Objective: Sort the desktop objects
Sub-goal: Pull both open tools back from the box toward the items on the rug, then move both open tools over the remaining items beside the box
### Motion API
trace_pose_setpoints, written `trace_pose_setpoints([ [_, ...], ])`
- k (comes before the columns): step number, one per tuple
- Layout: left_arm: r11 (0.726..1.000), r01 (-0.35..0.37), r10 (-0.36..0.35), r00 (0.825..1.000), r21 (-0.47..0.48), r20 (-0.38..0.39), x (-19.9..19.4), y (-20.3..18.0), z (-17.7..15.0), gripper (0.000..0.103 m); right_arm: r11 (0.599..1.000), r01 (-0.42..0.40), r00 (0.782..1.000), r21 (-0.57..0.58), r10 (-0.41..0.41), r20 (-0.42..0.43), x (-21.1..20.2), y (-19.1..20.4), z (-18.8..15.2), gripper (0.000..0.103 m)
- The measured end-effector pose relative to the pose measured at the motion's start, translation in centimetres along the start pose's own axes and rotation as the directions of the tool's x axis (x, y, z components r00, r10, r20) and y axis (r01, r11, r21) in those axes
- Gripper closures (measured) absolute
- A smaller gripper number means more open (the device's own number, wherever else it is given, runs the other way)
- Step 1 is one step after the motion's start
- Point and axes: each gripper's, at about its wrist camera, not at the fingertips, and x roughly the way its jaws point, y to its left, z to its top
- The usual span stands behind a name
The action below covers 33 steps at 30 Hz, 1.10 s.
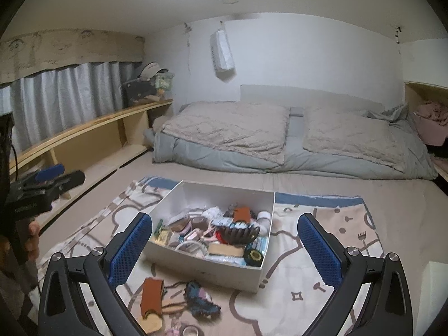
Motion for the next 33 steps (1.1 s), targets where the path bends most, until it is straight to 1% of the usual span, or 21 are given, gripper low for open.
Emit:
trace_pose_setpoints([
  [3,1.000,-0.004,0.004,1.000,-0.002,0.000,-0.6,0.2,-0.4,0.000,1.000,-0.008,1.000,-0.025,0.007,-0.015,-0.5,0.6,-0.9,0.000],
  [7,0.999,-0.039,0.039,0.999,-0.001,-0.012,-1.1,0.3,-1.2,0.000,0.999,-0.015,0.999,-0.042,0.013,-0.036,-0.8,1.0,-2.0,0.000],
  [13,0.996,-0.086,0.086,0.996,0.008,0.025,-2.1,0.2,-2.3,0.000,0.998,-0.028,0.998,-0.063,0.025,-0.054,-1.1,1.9,-4.1,0.000],
  [18,0.995,-0.098,0.097,0.995,0.018,0.038,-2.7,0.2,-3.7,0.000,0.996,-0.046,0.997,-0.072,0.041,-0.071,-1.1,2.4,-6.0,0.000],
  [23,0.996,-0.065,0.065,0.998,0.067,0.010,-2.7,0.1,-5.5,0.000,0.994,-0.064,0.992,-0.089,0.054,-0.114,-0.8,2.9,-7.8,0.000],
  [27,0.993,-0.053,0.054,0.999,0.106,-0.007,-2.8,-0.3,-6.9,0.000,0.993,-0.073,0.985,-0.094,0.057,-0.163,-0.1,3.1,-9.6,0.000],
  [30,0.992,-0.038,0.043,0.999,0.124,-0.031,-2.7,-0.5,-7.8,0.000,0.992,-0.075,0.982,-0.099,0.056,-0.182,0.2,3.2,-11.0,0.000],
  [33,0.992,-0.020,0.027,0.998,0.121,-0.055,-2.7,-0.6,-8.8,0.000,0.990,-0.078,0.982,-0.117,0.057,-0.178,0.4,3.2,-12.3,0.000],
])
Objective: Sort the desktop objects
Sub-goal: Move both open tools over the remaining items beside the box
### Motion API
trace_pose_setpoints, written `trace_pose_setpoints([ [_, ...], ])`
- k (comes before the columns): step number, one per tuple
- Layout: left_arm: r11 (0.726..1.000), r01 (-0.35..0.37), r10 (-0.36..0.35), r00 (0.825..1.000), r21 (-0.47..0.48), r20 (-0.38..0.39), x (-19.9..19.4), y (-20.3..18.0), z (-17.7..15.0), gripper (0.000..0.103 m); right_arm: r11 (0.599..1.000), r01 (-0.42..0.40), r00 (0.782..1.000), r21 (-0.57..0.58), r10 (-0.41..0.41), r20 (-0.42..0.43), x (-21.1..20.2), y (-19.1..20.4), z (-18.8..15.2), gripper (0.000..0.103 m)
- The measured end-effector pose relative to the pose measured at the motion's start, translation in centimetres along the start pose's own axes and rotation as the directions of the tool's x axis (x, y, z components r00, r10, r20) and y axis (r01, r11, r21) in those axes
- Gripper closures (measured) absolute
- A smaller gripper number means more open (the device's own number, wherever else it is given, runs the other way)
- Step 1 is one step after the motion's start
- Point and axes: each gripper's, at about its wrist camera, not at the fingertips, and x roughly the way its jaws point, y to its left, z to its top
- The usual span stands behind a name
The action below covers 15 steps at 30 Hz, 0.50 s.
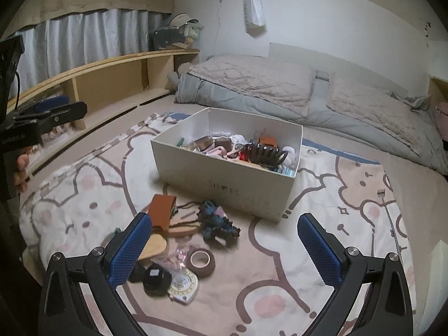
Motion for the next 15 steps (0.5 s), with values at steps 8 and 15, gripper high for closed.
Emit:
trace_pose_setpoints([
  [8,1.000,0.016,-0.016,0.997,-0.002,-0.069,0.5,-0.3,-2.5,0.000,1.000,0.006,1.000,0.026,-0.006,-0.015,1.3,-0.4,-2.9,0.000],
  [15,1.000,0.020,-0.020,0.985,-0.005,-0.170,2.3,-0.8,-5.4,0.000,1.000,0.016,0.993,0.002,-0.015,-0.117,3.6,0.2,-5.7,0.000],
])
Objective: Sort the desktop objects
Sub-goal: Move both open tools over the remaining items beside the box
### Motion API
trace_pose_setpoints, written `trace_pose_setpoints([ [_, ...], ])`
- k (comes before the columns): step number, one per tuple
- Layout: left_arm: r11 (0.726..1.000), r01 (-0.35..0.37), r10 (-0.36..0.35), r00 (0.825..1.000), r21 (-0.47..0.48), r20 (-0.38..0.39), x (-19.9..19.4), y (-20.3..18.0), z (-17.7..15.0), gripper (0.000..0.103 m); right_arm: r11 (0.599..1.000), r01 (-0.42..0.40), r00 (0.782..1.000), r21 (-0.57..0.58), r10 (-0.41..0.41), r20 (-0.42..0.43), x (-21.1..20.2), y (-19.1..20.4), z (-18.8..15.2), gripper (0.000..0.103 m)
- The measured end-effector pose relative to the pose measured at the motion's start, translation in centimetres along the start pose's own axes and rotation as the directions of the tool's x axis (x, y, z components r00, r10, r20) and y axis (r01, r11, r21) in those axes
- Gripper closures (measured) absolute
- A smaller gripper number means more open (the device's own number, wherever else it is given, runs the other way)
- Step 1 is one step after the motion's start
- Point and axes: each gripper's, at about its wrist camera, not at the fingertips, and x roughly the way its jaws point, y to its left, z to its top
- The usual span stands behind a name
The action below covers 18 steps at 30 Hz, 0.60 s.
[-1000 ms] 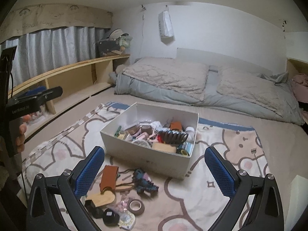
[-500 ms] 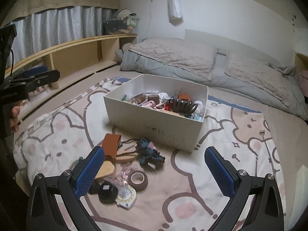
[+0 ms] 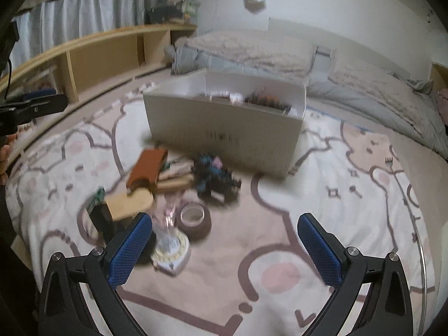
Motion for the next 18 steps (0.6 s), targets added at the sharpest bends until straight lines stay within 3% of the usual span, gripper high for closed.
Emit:
trace_pose_setpoints([
  [9,1.000,0.002,-0.001,0.987,0.006,-0.159,4.0,-1.3,-2.8,0.000,1.000,0.000,0.994,0.002,0.000,-0.108,2.4,0.1,-1.7,0.000],
  [18,0.998,-0.005,0.016,0.981,0.058,-0.194,6.4,-2.7,-3.5,0.000,1.000,0.012,0.989,-0.004,-0.013,-0.146,4.2,0.3,-1.8,0.000],
])
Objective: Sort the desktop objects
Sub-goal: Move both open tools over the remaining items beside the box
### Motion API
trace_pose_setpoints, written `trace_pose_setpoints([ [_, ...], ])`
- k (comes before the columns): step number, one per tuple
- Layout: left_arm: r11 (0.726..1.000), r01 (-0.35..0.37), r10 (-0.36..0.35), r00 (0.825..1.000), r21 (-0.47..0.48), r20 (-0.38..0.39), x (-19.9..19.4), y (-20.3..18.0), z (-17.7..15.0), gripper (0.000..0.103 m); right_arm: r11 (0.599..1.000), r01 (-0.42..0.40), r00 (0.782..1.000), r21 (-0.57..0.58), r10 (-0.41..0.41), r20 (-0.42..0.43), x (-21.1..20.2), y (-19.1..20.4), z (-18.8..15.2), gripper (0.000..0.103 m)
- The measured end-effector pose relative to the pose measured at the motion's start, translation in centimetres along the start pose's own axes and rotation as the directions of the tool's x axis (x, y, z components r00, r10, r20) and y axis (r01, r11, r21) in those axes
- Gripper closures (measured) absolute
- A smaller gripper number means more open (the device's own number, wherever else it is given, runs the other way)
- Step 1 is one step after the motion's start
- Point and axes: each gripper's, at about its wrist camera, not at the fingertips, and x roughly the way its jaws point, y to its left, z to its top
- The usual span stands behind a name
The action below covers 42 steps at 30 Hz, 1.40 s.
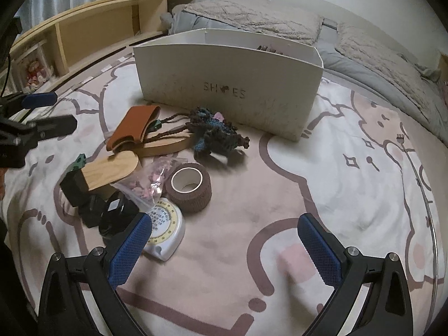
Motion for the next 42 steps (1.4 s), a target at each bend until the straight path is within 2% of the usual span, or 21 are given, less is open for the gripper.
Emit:
trace_pose_setpoints([
  [6,0.998,0.004,-0.002,1.000,0.061,-0.030,1.1,-1.1,-0.6,0.000,1.000,0.011,0.999,0.000,-0.011,-0.037,1.4,0.1,0.1,0.000],
  [17,0.997,0.027,-0.019,0.995,0.078,-0.097,1.9,-0.5,-2.3,0.000,0.998,-0.005,0.998,-0.058,0.002,-0.058,2.3,2.3,0.3,0.000],
  [28,0.997,0.042,-0.034,0.991,0.059,-0.128,1.7,1.3,-4.2,0.000,0.999,-0.028,0.991,0.038,0.033,-0.131,3.7,2.7,1.0,0.000],
  [35,0.995,0.028,-0.010,0.982,0.091,-0.191,1.9,2.4,-6.4,0.000,1.000,-0.022,0.991,0.020,0.025,-0.135,3.9,3.0,1.7,0.000],
  [39,0.995,0.028,-0.010,0.981,0.094,-0.192,1.7,2.9,-7.1,0.000,0.999,-0.022,0.995,0.027,0.025,-0.096,2.9,2.9,2.5,0.000],
  [42,0.997,0.052,-0.040,0.983,0.060,-0.181,1.3,3.2,-6.8,0.000,0.998,-0.043,0.996,0.041,0.046,-0.080,2.4,3.4,3.3,0.000],
])
